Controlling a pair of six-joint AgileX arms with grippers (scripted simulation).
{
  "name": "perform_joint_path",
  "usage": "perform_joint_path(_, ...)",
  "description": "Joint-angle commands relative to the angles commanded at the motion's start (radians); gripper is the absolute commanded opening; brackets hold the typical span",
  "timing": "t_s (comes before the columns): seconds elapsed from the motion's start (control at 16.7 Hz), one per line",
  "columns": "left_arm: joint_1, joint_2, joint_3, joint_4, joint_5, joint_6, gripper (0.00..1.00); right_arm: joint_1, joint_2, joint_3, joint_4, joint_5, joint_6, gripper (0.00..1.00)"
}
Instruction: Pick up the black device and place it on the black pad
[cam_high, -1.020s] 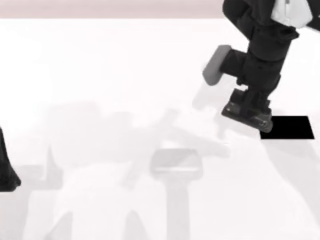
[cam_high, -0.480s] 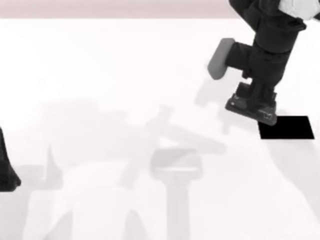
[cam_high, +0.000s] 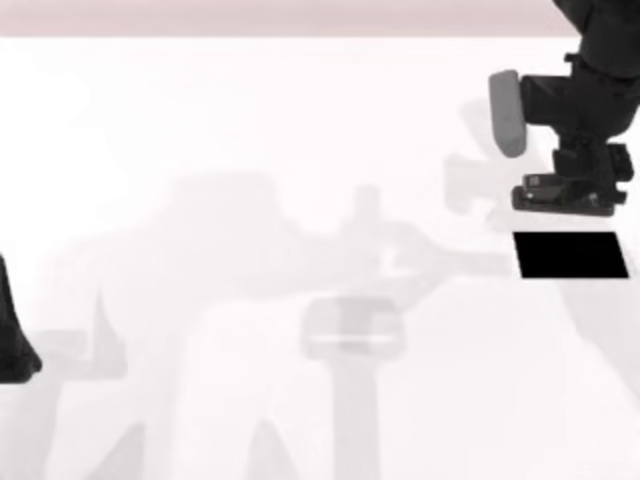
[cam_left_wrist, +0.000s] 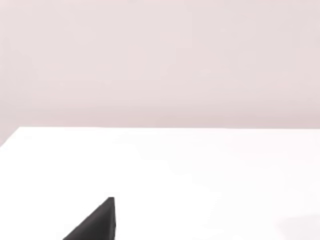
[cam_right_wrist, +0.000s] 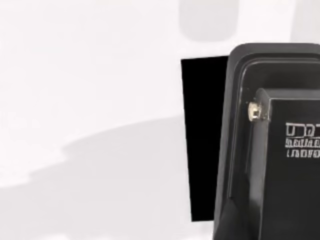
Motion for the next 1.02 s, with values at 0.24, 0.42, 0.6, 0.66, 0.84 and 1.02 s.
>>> perform_joint_path(0.24,0.0,0.0,0.0,0.0,0.0,0.0,1.0,-0.056,-0.001,0.018,-0.011,0.005,-0.156,0.0)
perform_joint_path(0.42,0.0,0.0,0.0,0.0,0.0,0.0,1.0,-0.063,-0.003,0.02,-0.011,0.006,-0.172,0.0)
perform_joint_path(0.6,0.0,0.0,0.0,0.0,0.0,0.0,1.0,-0.058,-0.003,0.014,-0.007,0.005,-0.169,0.0)
perform_joint_path(0.66,0.0,0.0,0.0,0.0,0.0,0.0,1.0,-0.059,-0.002,0.003,0.007,0.005,-0.169,0.0)
perform_joint_path(0.84,0.0,0.0,0.0,0.0,0.0,0.0,1.0,-0.064,0.011,-0.074,0.103,0.004,-0.166,0.0)
perform_joint_path(1.02,0.0,0.0,0.0,0.0,0.0,0.0,1.0,-0.065,0.036,-0.185,0.239,0.006,-0.168,0.0)
